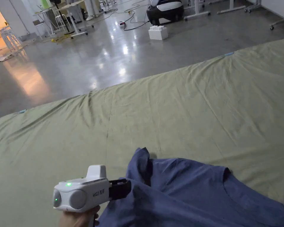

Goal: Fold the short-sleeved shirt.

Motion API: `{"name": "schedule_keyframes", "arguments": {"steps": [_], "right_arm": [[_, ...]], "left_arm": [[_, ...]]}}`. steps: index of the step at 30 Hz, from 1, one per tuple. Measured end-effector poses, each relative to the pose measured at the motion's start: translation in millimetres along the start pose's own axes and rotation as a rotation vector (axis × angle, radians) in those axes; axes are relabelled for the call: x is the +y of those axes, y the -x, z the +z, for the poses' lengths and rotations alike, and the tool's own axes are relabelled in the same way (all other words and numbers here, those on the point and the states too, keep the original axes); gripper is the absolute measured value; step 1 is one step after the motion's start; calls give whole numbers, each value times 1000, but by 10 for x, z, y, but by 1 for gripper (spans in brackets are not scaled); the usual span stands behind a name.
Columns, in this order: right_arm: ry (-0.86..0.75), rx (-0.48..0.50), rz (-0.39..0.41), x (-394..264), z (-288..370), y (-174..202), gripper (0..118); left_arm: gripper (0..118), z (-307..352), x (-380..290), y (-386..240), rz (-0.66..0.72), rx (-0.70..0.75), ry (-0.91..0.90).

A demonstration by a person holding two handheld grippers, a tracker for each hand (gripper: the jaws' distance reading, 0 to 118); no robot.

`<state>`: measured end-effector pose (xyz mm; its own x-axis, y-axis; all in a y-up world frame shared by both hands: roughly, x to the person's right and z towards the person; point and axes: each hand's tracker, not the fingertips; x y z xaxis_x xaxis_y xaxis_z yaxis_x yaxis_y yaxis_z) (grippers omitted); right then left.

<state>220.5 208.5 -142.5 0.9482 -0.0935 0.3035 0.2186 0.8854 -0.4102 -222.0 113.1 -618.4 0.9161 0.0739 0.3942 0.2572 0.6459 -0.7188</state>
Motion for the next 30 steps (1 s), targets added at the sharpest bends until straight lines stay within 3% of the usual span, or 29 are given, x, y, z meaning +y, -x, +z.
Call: {"name": "schedule_keyframes", "arguments": {"steps": [6, 8, 10, 11, 12, 14, 15, 17, 18, 23, 24, 30], "right_arm": [[27, -18, 0, -8, -66, -26, 0], [29, -18, -2, -7, -78, -23, 0], [32, -17, -9, -17, -95, -32, 0], [36, -14, -18, -20, -117, -42, 0], [40, -12, -29, -16, -148, -51, 0], [60, -16, -62, -20, -251, -87, 3], [72, -32, -83, -19, -352, -114, 25], [128, -76, -127, -3, -591, -182, 79], [174, -94, -159, -8, -732, -238, 86], [269, -176, -371, -139, -1373, -597, 79], [280, -207, -389, -158, -1424, -608, 79], [328, -143, -431, -324, -1411, -483, 70]], "left_arm": [[76, -210, -77, -40, 3, -3, 19], [68, -215, -77, -73, -42, 15, 12], [35, -201, -57, -119, -52, 30, 23], [12, -199, -52, -136, -68, 42, 23], [6, -192, -50, -181, -91, 40, 21], [6, -251, -76, -313, -151, 87, 58], [6, -280, -81, -369, -171, 108, 64], [6, -358, -79, -435, -165, 135, 80], [6, -374, -77, -447, -163, 142, 83], [6, -316, 17, -470, -158, 142, 126], [6, -305, 22, -474, -147, 141, 133], [6, -257, 24, -476, -124, 130, 134]]}}
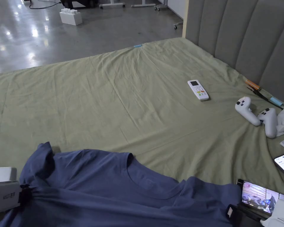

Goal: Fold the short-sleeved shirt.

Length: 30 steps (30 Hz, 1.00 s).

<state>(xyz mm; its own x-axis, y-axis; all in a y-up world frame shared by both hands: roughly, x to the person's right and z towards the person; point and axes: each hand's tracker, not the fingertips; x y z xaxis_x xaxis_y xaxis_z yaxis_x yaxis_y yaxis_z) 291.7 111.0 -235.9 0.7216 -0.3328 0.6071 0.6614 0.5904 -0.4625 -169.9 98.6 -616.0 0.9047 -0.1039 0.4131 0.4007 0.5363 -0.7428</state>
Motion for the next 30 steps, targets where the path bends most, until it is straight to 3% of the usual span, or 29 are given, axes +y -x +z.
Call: {"name": "schedule_keyframes", "arguments": {"steps": [3, 5, 6, 8, 9, 13, 14, 18, 20, 23, 30], "right_arm": [[43, -48, 86, -31, -127, 97, 63], [40, -123, 172, -8, -130, 220, 38], [28, -115, 227, -1, -103, 297, 28], [50, -120, 268, -33, -111, 435, 26], [72, -123, 297, -63, -156, 496, 18], [48, -153, 414, -107, -246, 621, 6], [56, -143, 394, -93, -246, 593, 5], [17, 14, 158, -4, -70, 305, 4], [-29, 70, 97, 40, 80, 216, 4], [-101, 150, 109, 161, 340, 248, 4], [-231, 278, 188, 660, 788, 722, 4]], "left_arm": [[6, 5, 6, -1, 7, -3, 0], [6, 10, 10, -3, 12, -2, 0], [6, 9, 11, -8, 11, -1, 0], [6, 17, 2, -17, 9, 3, -4], [6, 13, 5, -17, 11, 3, -6], [6, 30, 13, -3, 28, 3, -9], [6, 46, 15, 2, 33, 5, -12], [5, 329, -44, 94, 19, -32, -131], [5, 587, -57, 181, 50, -51, -198], [5, 1161, -110, 387, 95, -79, -284], [5, 2604, -233, 803, 146, -55, -523]]}}
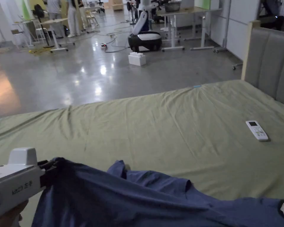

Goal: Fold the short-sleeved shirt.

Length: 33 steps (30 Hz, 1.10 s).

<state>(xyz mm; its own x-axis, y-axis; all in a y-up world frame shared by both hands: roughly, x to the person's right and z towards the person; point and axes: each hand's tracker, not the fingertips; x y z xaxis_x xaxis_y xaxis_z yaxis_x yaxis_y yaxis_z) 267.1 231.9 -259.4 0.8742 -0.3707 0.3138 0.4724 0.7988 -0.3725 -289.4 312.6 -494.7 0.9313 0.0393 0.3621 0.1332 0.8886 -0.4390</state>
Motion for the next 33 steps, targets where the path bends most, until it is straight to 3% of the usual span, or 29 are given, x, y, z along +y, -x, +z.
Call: {"name": "schedule_keyframes", "arguments": {"steps": [11, 15, 24, 33], "right_arm": [[-272, 183, 120, 1657, 470, 1129, 4], [-390, 196, 220, 2265, 739, 1568, 4], [-540, 185, 304, 3296, 1238, 2201, 4], [-633, 126, 400, 3498, 1407, 2286, 4]], "left_arm": [[5, 1862, 991, 271, 48, 80, -369], [5, 2288, 1304, 259, 36, 124, -456], [5, 2685, 1811, 214, 73, 176, -556], [5, 2560, 1978, 205, 84, 171, -566]]}}
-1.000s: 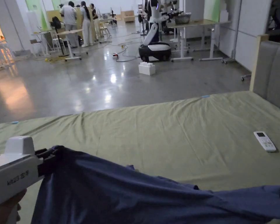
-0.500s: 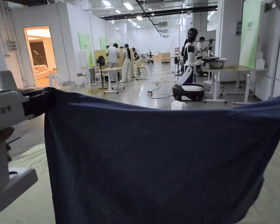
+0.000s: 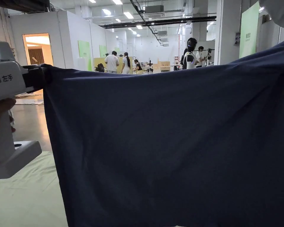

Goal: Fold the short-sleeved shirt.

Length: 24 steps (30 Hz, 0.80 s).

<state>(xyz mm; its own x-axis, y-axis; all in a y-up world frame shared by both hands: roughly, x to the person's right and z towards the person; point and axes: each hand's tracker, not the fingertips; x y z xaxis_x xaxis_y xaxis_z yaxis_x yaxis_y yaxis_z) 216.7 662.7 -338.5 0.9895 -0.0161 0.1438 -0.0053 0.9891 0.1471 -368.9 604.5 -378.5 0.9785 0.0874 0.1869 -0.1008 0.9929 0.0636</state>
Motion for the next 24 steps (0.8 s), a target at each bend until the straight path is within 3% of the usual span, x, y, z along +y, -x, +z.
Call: {"name": "schedule_keyframes", "arguments": {"steps": [4, 5, 8, 9, 12, 24], "right_arm": [[3, -13, 5, -56, -108, -64, 4], [9, 63, -4, -74, -237, -13, 4], [12, 52, 13, -159, -411, -5, 4], [11, 109, 9, -162, -384, 67, 4], [22, 105, -32, -292, -545, 136, 4], [44, 55, -38, -598, -1223, 282, 4]], "left_arm": [[5, -67, -17, -50, -17, 5, 5], [5, -98, -29, -57, -23, 6, 7], [5, -207, -61, -74, -30, 23, 8], [5, -255, -85, -79, -31, 43, -8], [5, -494, -147, -96, -26, 84, -4], [5, -1360, -354, -14, -82, 132, 56]]}}
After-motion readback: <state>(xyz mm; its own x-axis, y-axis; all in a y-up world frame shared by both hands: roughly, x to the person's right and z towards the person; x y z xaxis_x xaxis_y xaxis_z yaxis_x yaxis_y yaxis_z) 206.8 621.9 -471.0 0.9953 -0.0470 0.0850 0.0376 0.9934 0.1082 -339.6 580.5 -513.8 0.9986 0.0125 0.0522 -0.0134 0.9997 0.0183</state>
